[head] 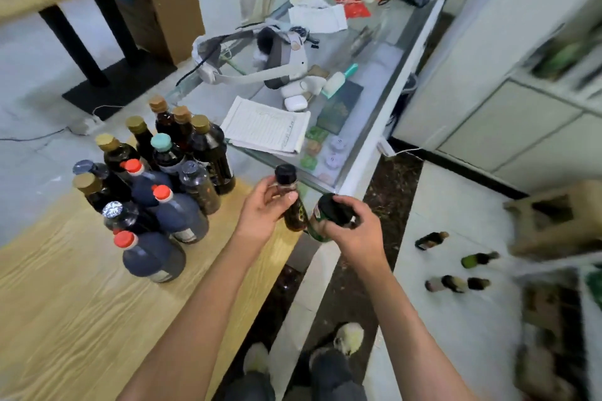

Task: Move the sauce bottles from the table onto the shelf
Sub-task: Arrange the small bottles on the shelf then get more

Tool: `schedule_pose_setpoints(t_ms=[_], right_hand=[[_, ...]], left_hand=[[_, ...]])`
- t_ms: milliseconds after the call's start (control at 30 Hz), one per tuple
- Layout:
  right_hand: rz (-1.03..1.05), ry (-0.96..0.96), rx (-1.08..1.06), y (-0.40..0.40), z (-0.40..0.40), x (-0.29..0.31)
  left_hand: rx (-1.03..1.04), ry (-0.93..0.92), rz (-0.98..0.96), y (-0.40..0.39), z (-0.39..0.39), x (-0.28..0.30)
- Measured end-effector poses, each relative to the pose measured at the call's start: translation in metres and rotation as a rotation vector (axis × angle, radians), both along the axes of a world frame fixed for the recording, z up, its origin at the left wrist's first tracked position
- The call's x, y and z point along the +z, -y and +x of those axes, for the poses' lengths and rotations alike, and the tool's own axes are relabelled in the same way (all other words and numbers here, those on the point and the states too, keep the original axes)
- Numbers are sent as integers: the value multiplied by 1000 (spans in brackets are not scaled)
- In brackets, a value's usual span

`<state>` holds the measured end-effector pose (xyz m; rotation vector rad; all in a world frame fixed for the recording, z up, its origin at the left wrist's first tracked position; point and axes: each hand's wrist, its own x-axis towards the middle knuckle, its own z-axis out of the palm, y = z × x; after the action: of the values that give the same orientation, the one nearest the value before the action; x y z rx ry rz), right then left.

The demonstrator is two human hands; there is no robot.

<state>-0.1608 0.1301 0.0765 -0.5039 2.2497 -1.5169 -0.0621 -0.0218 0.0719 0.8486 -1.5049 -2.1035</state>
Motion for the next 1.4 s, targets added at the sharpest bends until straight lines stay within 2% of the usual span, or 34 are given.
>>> schedule_pose_setpoints(t_ms=[200,400,533,733,833,1100,1400], right_hand=[[-126,-132,-184,-89,-11,66],[-188,-263,-370,-197,-26,112],[-189,-338,-512,-291,-30,135],[-182,-395,-690,-437,-27,163],[-170,-484,-762,-512,-25,175],[-113,-639,-972,-668,-23,212],[-22,-733,-1285,-789,-36,253]], left_hand=[[-111,-82,-7,-79,-66,69],[-444,-101,-244,-188,-106,111],[-640,-166,-299,-280,-128,137],[-808,-281,-345,-415,-159,173],[-888,-318,-389,-491,-177,184],[-1059,-468,-392,-670,-206,227],[-1272,-612,-362,-821,-258,263]])
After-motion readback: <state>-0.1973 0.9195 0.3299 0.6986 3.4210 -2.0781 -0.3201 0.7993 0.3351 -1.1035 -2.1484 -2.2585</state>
